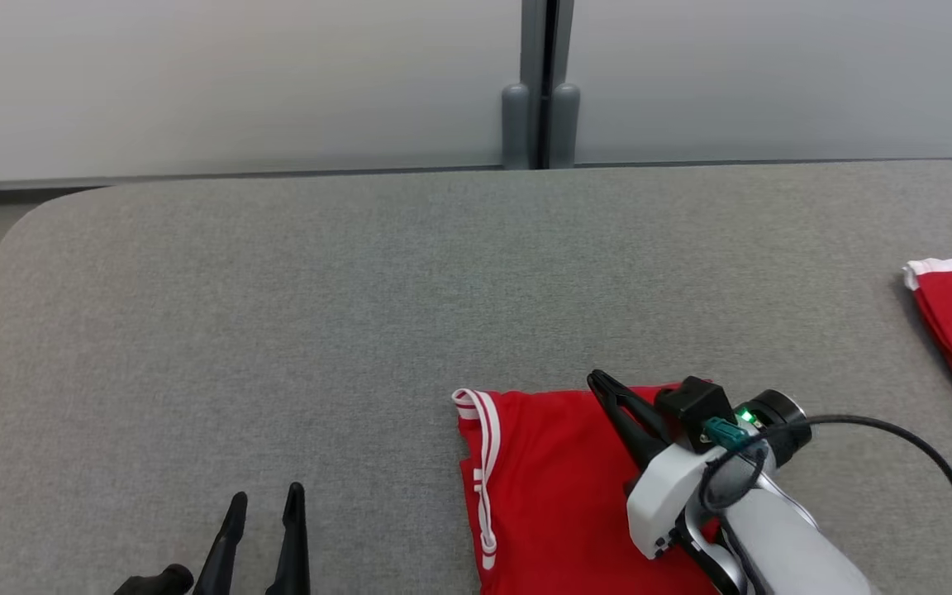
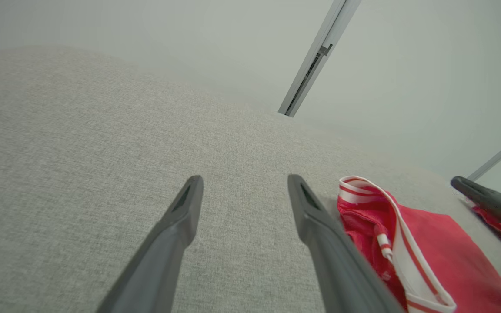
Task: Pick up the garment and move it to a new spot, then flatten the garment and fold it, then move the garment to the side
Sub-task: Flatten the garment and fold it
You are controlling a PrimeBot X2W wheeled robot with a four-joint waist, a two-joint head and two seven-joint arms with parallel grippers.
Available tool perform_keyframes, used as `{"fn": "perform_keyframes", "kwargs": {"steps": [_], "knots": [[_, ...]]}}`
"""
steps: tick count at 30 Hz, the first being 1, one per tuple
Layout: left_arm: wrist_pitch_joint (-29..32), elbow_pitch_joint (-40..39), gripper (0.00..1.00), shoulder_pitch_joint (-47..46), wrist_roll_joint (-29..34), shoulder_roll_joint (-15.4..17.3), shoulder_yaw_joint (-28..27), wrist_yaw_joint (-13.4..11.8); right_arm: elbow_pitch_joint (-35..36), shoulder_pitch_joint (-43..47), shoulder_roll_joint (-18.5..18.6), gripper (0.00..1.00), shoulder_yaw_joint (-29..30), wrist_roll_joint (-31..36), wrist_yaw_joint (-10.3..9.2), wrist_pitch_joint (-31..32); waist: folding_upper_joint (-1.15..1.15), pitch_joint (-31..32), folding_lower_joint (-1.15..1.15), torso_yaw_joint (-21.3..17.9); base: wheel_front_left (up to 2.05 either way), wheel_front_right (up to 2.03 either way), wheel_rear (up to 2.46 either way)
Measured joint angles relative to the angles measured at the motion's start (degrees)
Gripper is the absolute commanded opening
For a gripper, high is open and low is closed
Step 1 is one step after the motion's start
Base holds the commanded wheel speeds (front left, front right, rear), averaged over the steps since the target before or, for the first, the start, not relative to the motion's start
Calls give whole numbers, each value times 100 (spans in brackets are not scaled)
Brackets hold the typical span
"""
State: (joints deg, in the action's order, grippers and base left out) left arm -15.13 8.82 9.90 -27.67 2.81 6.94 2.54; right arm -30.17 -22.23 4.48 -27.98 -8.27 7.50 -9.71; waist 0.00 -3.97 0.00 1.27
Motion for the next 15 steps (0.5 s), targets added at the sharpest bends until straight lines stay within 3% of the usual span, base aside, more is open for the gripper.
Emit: {"fn": "perform_keyframes", "kwargs": {"steps": [2, 6, 15], "knots": [[0, 86, 100, -146, 2, -3, 101, 26, -656, -295, -87, 0, -87, 45, 0, -45, 0, -135, 0, 167, 0, 0, 0], [0, 111, 100, -243, -11, -1, 113, 14, -1185, -453, -151, 0, -460, 58, 0, -227, 0, -274, 0, 385, 0, 0, 0], [0, 168, 100, -243, 11, -1, 52, 36, -1144, -417, -167, 0, -1936, -664, 0, -455, 0, -407, 0, 495, 0, 0, 0]]}}
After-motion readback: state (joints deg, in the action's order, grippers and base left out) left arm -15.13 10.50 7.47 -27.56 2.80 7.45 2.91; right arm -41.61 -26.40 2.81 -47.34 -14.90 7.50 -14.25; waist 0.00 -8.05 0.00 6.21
